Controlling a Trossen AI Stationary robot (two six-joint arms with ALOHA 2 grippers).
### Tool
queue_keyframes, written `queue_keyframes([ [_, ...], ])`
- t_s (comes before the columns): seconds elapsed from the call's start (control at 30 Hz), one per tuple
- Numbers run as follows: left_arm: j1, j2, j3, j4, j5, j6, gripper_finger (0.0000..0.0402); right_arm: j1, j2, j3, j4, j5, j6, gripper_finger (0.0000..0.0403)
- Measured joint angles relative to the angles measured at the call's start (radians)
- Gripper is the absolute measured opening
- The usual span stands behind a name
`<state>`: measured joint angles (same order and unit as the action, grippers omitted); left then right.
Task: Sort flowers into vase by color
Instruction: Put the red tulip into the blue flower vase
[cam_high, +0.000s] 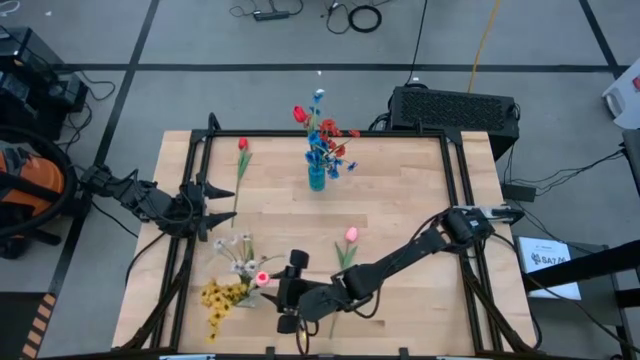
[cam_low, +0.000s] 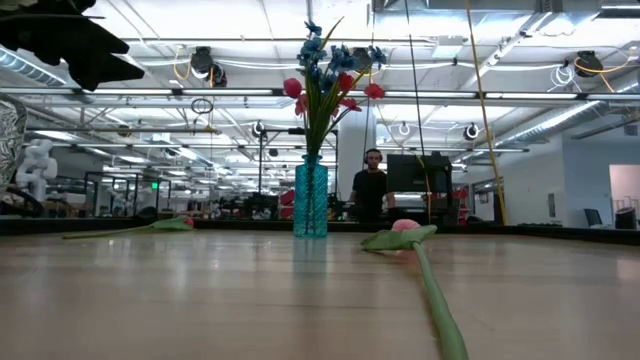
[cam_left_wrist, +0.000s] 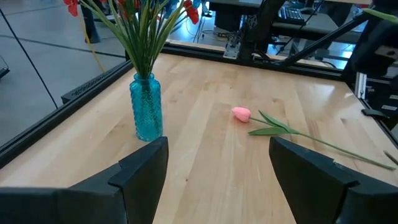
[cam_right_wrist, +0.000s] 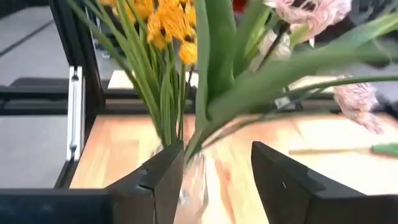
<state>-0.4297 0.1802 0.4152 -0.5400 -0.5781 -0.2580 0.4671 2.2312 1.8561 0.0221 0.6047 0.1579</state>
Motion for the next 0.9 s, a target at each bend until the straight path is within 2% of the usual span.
queue_keyframes([
  [0.23,0.000,0.000,0.000,-0.012,0.000,-0.025,0.0286,0.022,-0.058,0.000,-0.254,-0.003,0.173,0.0181],
  [0.47,0.000,0.001,0.000,-0.027,-0.036,-0.078,0.0286,0.058,-0.085,0.000,-0.499,-0.003,0.422,0.0181],
  [0.6,0.000,0.002,0.000,-0.030,-0.086,-0.104,0.0286,0.092,-0.086,0.000,-0.721,-0.004,0.637,0.0180],
  [0.7,0.004,0.015,0.000,-0.025,-0.130,-0.132,0.0286,0.122,-0.086,-0.003,-0.949,-0.002,0.869,0.0180],
  [0.8,0.030,0.047,0.000,-0.017,-0.182,-0.174,0.0286,0.154,-0.086,-0.022,-1.129,0.008,1.065,0.0180],
  [0.9,0.080,0.095,0.001,-0.003,-0.193,-0.207,0.0285,0.185,-0.085,-0.034,-1.255,0.026,1.214,0.0180],
])
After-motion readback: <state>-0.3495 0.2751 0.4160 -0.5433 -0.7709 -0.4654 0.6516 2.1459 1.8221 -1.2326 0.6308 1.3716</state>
